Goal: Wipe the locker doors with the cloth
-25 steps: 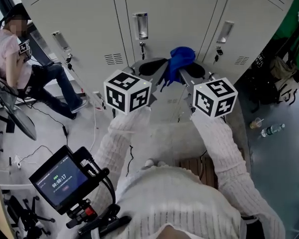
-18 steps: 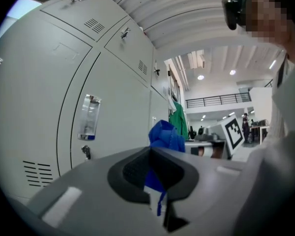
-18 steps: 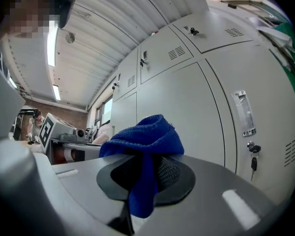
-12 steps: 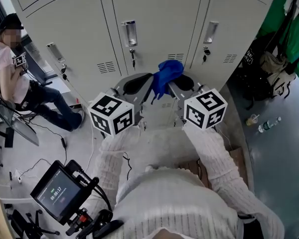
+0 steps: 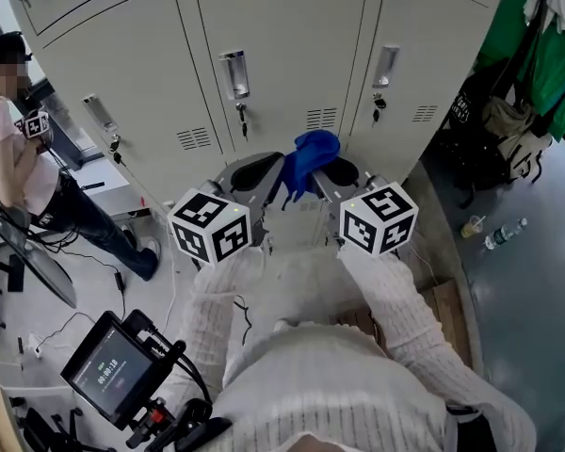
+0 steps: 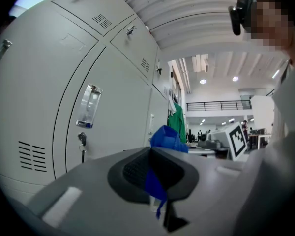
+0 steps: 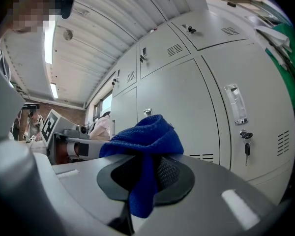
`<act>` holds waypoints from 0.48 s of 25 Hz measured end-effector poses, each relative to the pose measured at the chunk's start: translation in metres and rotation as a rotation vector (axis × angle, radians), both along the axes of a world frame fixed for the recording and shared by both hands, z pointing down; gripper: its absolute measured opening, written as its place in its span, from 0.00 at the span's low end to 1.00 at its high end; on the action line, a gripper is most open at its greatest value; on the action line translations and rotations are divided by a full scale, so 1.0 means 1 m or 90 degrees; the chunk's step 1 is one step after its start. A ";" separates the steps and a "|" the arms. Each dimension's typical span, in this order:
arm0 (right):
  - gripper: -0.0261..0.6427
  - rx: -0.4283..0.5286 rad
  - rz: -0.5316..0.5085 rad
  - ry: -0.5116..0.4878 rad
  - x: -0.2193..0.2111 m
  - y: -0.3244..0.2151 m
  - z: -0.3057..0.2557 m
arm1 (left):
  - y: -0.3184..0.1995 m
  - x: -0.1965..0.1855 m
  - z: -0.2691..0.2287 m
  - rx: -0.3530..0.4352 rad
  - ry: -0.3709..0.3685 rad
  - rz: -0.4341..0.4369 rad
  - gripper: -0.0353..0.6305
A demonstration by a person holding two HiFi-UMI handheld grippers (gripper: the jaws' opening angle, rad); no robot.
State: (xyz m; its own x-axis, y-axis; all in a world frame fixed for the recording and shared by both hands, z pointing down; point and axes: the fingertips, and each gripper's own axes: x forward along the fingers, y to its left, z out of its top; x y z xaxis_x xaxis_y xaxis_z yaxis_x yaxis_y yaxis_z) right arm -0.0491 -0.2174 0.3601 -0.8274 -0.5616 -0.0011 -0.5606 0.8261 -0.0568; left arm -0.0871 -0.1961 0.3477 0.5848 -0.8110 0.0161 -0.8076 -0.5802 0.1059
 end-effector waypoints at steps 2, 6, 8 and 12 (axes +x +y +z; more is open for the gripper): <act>0.12 0.001 0.003 -0.008 0.002 0.002 -0.002 | 0.001 -0.002 0.000 -0.002 0.005 -0.006 0.05; 0.11 -0.001 0.016 -0.024 0.003 0.007 -0.001 | 0.007 -0.002 0.004 -0.010 0.019 -0.014 0.05; 0.11 -0.002 0.016 -0.023 0.003 0.009 -0.001 | 0.009 0.000 0.005 -0.013 0.025 -0.014 0.05; 0.11 0.009 0.021 -0.021 0.006 0.012 -0.006 | 0.012 0.001 0.006 -0.025 0.048 -0.009 0.05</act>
